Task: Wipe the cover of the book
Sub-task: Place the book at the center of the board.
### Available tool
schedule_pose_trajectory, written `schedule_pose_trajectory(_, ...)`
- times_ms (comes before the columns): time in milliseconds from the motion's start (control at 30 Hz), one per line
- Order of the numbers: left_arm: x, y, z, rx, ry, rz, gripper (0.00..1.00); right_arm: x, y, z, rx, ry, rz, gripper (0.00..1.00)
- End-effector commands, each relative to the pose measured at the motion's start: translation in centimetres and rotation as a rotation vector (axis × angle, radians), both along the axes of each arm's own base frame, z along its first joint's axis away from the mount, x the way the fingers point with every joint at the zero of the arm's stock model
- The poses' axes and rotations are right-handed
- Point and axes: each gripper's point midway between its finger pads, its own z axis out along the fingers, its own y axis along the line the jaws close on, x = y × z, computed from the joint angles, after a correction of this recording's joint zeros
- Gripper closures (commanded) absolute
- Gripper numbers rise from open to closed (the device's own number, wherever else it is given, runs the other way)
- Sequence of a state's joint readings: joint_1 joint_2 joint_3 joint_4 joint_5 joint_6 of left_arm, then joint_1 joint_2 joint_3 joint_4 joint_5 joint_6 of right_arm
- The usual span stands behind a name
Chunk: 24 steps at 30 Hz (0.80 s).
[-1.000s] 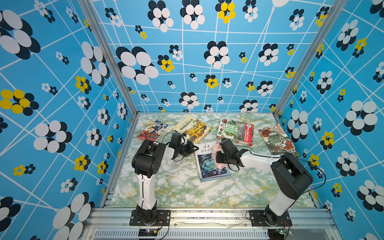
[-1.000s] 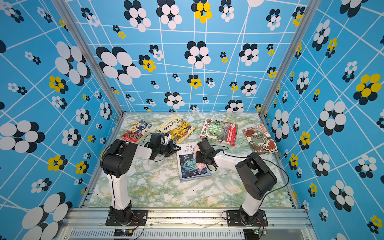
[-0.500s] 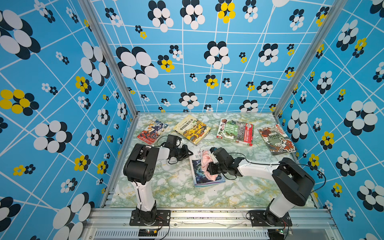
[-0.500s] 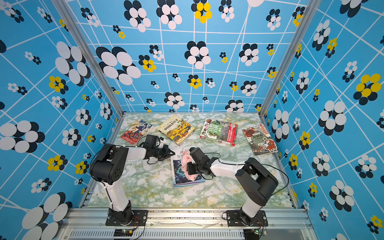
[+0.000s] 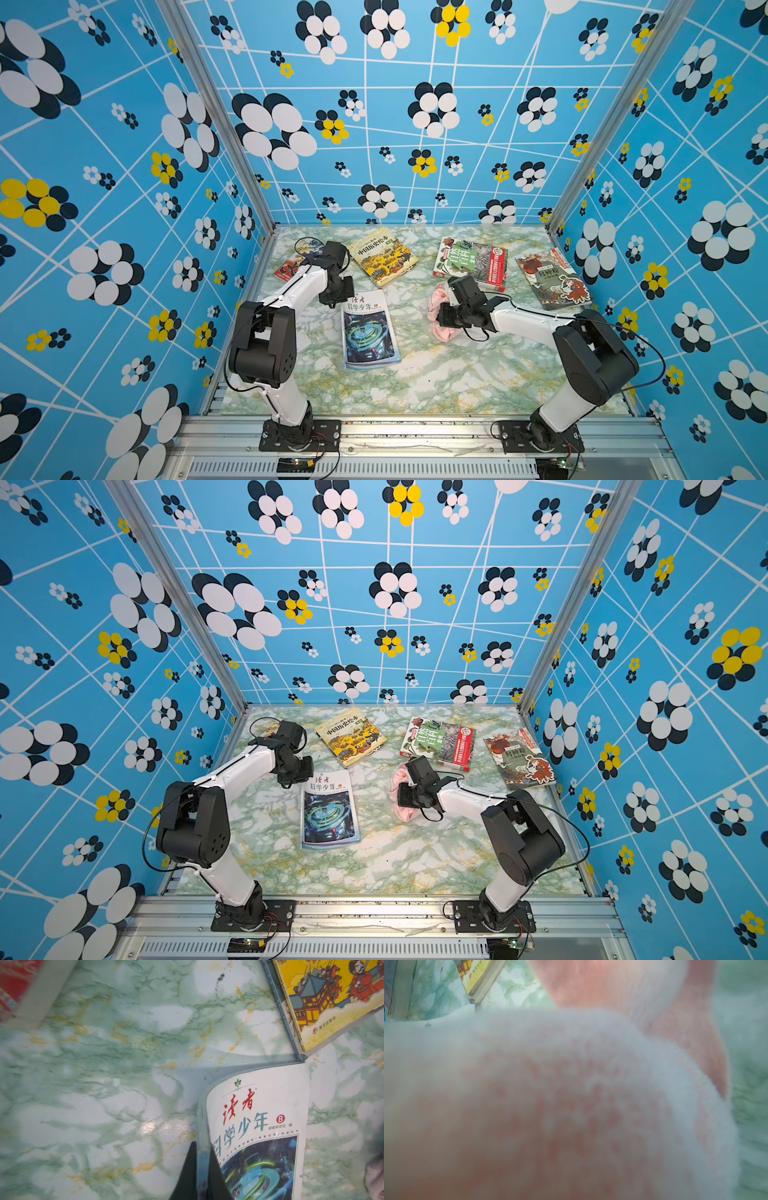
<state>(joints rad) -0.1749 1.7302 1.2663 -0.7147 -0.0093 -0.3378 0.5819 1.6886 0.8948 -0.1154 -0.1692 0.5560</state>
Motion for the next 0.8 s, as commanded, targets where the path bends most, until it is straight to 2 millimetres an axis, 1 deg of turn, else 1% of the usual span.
schedule_pose_trajectory(0, -1.3, 4.8, -0.6, 0.181, 0.1, 0.039, 0.73, -1.9, 3.2, -0.1, 0.037, 0.036, 0.114, 1.0)
schedule_pose_trajectory(33, -1.1, 4.9, -0.7, 0.162, 0.098, 0.052, 0.53, -2.3, 3.8, -0.3, 0.038, 0.044, 0.135, 1.0)
schedule_pose_trajectory(67, -0.9, 5.0, -0.8, 0.15, 0.093, 0.062, 0.28, -2.7, 4.4, -0.5, 0.043, 0.051, 0.153, 1.0)
schedule_pose_trajectory(100, -0.8, 5.2, -0.6, 0.147, 0.087, 0.073, 0.16, -3.1, 4.8, -0.8, 0.045, 0.059, 0.167, 1.0)
schedule_pose_trajectory(133, -0.7, 5.2, -0.4, 0.145, 0.078, 0.08, 0.07, -3.3, 5.2, -1.0, 0.046, 0.066, 0.18, 1.0)
schedule_pose_trajectory(167, -0.6, 5.3, -0.2, 0.143, 0.068, 0.084, 0.0, -3.6, 5.5, -1.2, 0.047, 0.072, 0.187, 1.0)
schedule_pose_trajectory(300, 0.6, 5.0, 1.2, 0.085, 0.007, 0.105, 0.01, -4.6, 7.9, -1.0, 0.078, 0.078, 0.236, 1.0)
schedule_pose_trajectory(433, 2.1, 3.9, 2.8, -0.005, -0.086, 0.125, 0.01, -6.9, 11.6, -1.1, 0.107, 0.087, 0.336, 1.0)
schedule_pose_trajectory(567, 3.9, 3.3, 5.1, -0.148, -0.216, 0.175, 0.01, -8.8, 15.2, -1.6, 0.122, 0.105, 0.431, 1.0)
schedule_pose_trajectory(667, 5.3, 2.6, 6.9, -0.262, -0.305, 0.191, 0.01, -10.0, 17.2, -1.6, 0.136, 0.121, 0.504, 1.0)
schedule_pose_trajectory(767, 6.6, 2.0, 7.8, -0.326, -0.344, 0.183, 0.01, -11.0, 18.6, -1.0, 0.142, 0.113, 0.572, 1.0)
